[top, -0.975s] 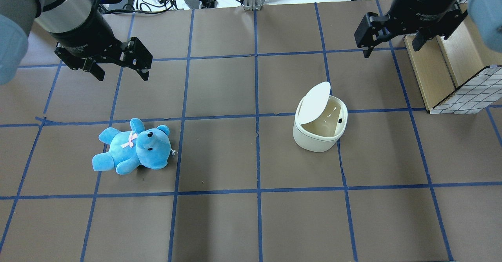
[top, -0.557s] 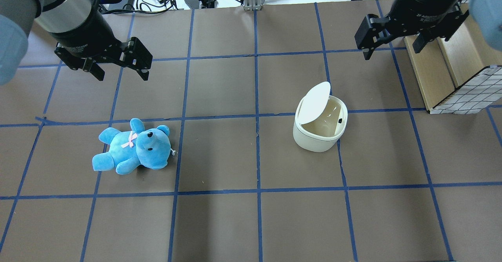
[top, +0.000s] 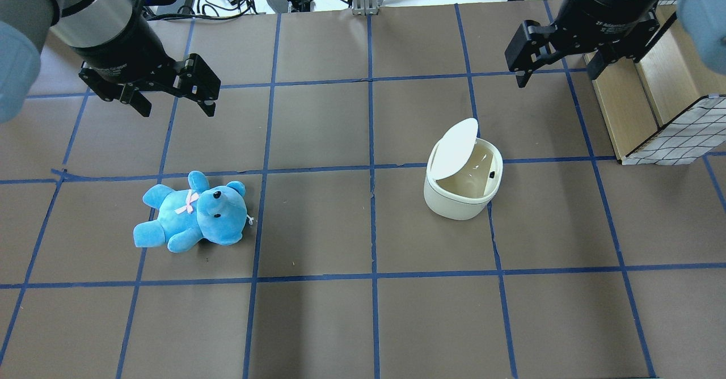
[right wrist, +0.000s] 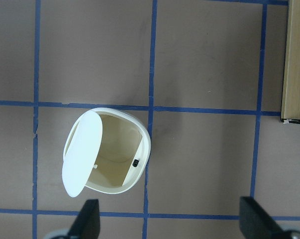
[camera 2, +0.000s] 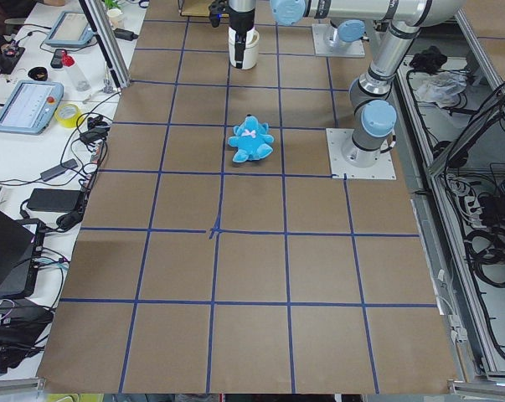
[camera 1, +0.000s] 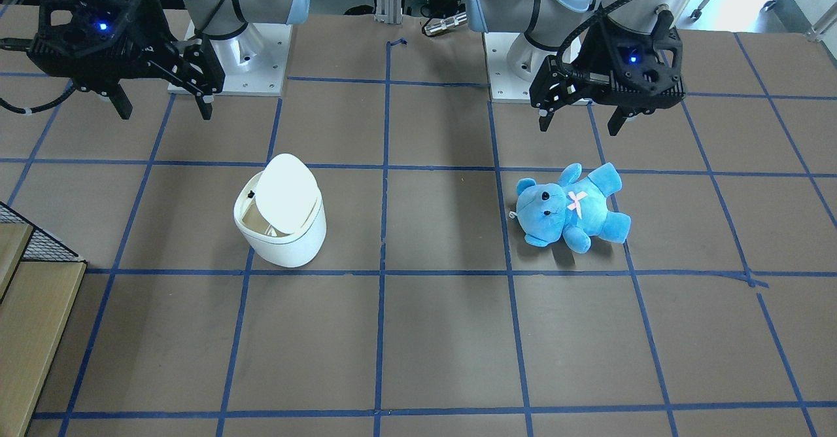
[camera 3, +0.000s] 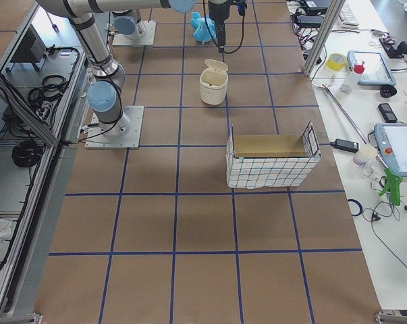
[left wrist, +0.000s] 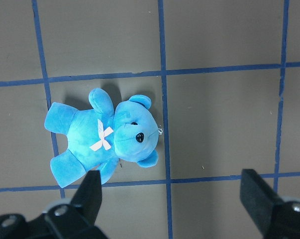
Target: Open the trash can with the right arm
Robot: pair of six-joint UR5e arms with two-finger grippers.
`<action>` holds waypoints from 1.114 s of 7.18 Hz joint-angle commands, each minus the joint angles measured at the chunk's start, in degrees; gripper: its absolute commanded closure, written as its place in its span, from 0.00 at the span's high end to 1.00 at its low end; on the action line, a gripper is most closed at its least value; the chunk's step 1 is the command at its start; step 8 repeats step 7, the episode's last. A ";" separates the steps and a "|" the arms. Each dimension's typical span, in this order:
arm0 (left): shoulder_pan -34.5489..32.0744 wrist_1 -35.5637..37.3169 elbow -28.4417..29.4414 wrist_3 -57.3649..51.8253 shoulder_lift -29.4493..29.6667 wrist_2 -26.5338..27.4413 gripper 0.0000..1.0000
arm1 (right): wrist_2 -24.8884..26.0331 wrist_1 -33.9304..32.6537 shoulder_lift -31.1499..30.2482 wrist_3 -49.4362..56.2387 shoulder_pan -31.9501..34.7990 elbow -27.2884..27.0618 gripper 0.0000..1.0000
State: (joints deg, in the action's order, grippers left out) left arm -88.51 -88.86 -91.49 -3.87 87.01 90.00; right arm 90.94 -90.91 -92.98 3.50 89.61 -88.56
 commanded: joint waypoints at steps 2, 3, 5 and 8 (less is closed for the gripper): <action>0.00 0.00 0.00 0.00 0.00 0.00 1.00 | -1.81 0.12 0.08 0.19 0.03 -0.04 1.00; 0.00 0.00 0.00 0.00 0.00 0.00 1.00 | -2.00 0.12 0.08 0.28 -0.05 -0.04 1.00; 0.00 0.00 0.00 0.00 0.00 0.00 1.00 | -1.82 0.12 0.08 0.28 -0.05 -0.04 1.00; 0.00 0.00 0.00 0.00 0.00 0.00 1.00 | -1.82 0.12 0.08 0.28 -0.05 -0.04 1.00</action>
